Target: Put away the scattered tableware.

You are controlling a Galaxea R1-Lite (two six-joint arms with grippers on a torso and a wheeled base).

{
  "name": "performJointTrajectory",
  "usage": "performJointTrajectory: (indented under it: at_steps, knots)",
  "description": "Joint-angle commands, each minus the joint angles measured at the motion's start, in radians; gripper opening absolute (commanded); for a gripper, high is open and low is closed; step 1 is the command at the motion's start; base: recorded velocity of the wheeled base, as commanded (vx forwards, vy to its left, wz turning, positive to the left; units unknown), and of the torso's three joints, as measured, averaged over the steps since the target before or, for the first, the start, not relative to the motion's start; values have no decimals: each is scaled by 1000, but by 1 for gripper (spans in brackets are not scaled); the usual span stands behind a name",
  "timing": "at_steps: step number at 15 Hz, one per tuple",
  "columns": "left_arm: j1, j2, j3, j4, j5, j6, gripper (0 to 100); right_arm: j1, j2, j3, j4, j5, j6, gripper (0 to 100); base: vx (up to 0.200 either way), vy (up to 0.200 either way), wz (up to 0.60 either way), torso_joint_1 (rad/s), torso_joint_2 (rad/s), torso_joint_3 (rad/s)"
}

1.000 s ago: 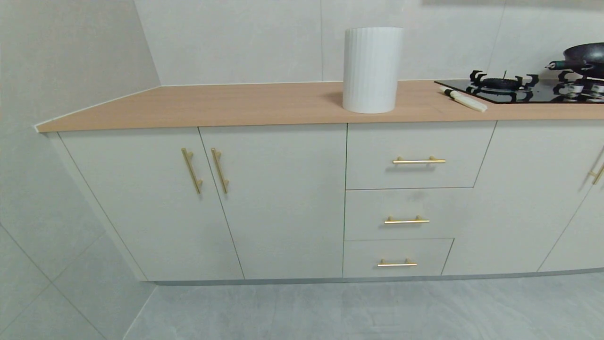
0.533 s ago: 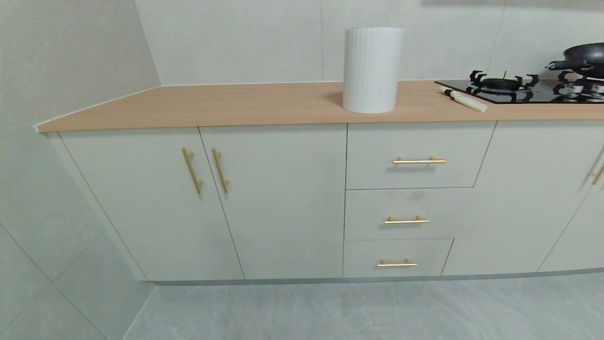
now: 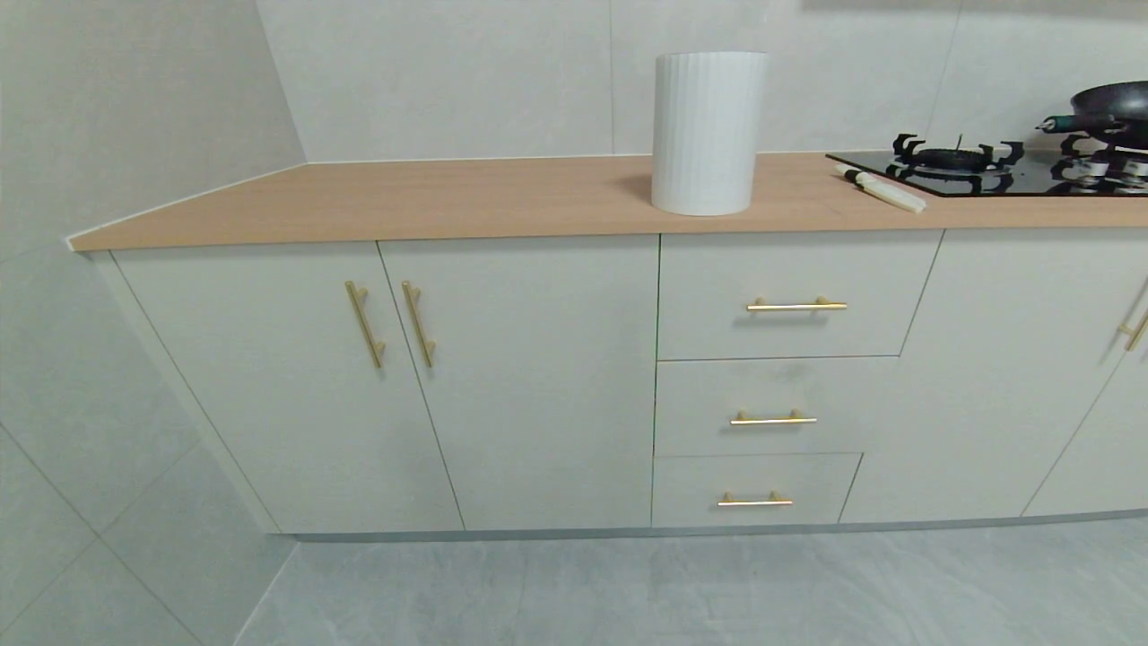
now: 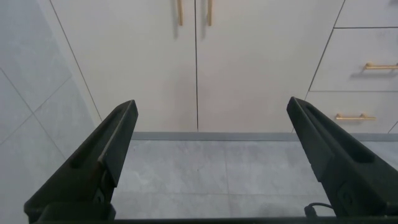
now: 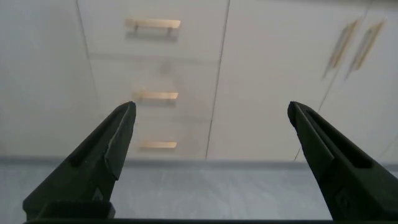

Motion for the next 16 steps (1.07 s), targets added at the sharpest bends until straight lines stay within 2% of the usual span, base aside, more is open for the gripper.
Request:
performJointTrajectory:
  at_steps: [1, 4, 5, 7, 16]
  knots:
    - [1, 0, 0, 0, 1, 0, 100, 0, 2, 11, 14, 8, 5, 100, 0, 0, 0, 0, 0, 0]
    - [-1, 0, 0, 0, 1, 0, 100, 0, 3, 11, 31, 12, 51, 100, 0, 0, 0, 0, 0, 0]
    - [-1, 0, 0, 0, 1, 0, 100, 0, 2, 11, 77, 26, 57, 100, 0, 0, 0, 0, 0, 0]
    - [-1, 0, 0, 0, 1, 0, 100, 0, 2, 11, 65, 68, 8, 100, 0, 0, 0, 0, 0, 0]
    - [-1, 0, 0, 0, 1, -2, 100, 0, 2, 11, 65, 68, 9, 100, 0, 0, 0, 0, 0, 0]
